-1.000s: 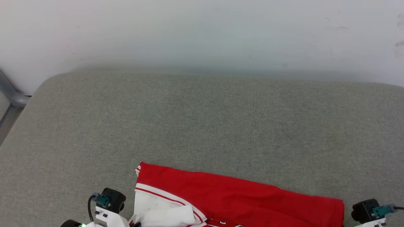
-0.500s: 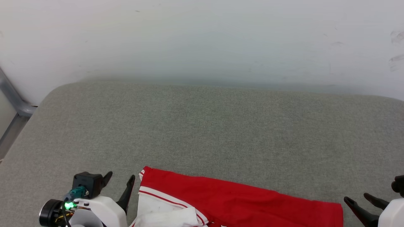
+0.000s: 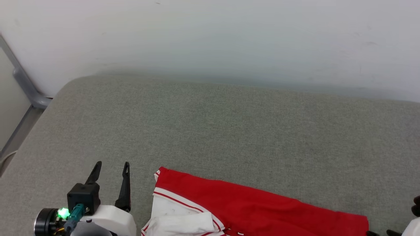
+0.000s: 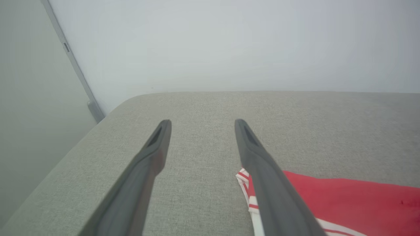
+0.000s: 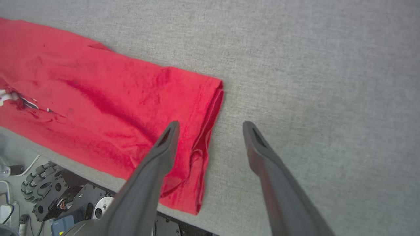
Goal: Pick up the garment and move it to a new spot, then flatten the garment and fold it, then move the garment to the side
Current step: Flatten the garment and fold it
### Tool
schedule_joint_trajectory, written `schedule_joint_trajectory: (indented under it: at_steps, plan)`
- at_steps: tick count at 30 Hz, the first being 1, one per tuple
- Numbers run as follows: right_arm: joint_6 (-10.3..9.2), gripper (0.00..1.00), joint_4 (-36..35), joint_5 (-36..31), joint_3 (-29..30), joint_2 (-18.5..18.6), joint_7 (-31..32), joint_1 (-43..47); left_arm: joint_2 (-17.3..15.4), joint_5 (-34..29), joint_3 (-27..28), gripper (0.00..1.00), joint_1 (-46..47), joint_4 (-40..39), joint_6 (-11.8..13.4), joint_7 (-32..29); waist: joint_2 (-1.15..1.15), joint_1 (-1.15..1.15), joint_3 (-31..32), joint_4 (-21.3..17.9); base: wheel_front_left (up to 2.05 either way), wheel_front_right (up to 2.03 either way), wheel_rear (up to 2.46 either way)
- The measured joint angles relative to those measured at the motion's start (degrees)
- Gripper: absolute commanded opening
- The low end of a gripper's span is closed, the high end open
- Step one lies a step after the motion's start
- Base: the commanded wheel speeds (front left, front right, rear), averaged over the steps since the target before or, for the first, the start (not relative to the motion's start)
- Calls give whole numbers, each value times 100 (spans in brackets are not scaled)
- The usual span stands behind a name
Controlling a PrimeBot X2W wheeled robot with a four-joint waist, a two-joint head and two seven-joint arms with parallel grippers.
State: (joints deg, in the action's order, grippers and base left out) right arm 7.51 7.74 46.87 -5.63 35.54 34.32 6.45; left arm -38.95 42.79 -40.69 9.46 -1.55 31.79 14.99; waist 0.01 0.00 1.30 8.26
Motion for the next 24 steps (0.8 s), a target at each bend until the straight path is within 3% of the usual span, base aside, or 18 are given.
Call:
schedule_joint_trajectory:
  at_steps: [6,24]
  plan:
    - [0,100,232,73,-189,-167,153,44,510,-873,760,100,-628,-83,-107,7,0,0,-57,130,0,0,0]
    - [-12,100,1002,420,-1189,-275,-202,-473,1793,-2571,2216,100,-1642,67,-1040,8,0,0,-299,306,0,0,0]
